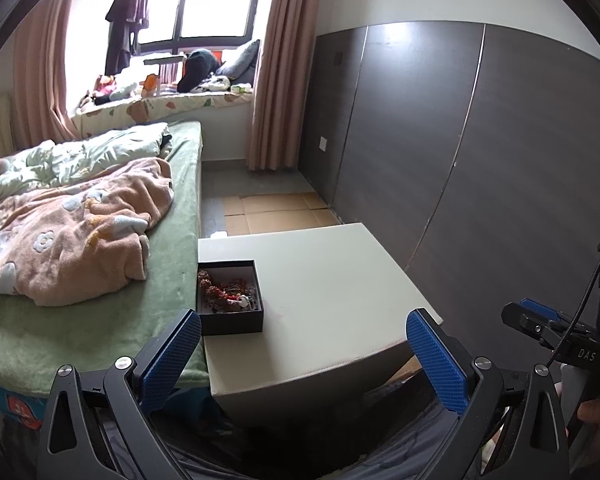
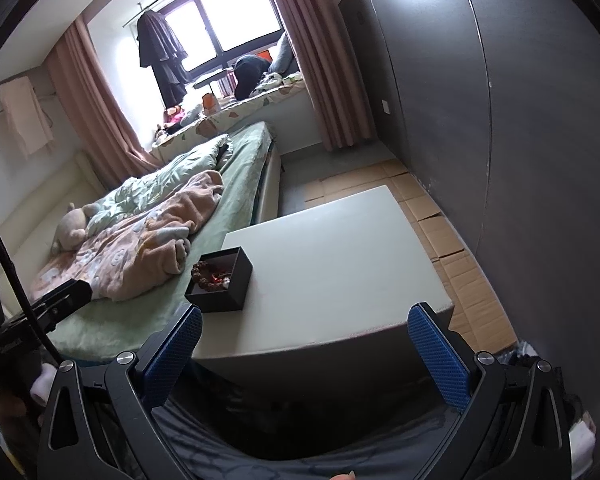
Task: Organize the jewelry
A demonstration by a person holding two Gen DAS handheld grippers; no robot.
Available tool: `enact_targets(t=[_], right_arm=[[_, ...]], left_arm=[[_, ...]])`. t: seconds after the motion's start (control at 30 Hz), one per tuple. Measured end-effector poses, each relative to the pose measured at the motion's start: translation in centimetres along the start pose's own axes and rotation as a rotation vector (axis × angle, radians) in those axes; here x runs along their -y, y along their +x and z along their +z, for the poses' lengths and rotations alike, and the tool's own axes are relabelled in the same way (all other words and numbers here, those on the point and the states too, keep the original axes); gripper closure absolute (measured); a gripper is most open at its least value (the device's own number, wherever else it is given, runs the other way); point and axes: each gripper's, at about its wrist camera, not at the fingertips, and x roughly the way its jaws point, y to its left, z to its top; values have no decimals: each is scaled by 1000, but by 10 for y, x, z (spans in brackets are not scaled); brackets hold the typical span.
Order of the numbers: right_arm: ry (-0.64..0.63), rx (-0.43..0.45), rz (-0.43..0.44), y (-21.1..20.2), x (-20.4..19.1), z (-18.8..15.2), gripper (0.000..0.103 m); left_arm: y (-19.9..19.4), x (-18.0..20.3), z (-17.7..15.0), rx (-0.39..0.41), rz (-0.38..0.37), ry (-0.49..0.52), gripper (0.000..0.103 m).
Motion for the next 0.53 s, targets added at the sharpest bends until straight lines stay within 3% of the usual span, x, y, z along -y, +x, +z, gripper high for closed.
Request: enact_targets(t=[0.53], right_arm=[[0,-6,-5,0,-1,-1,0]], left_arm=[[-4,1,-4,5,11,5,1]])
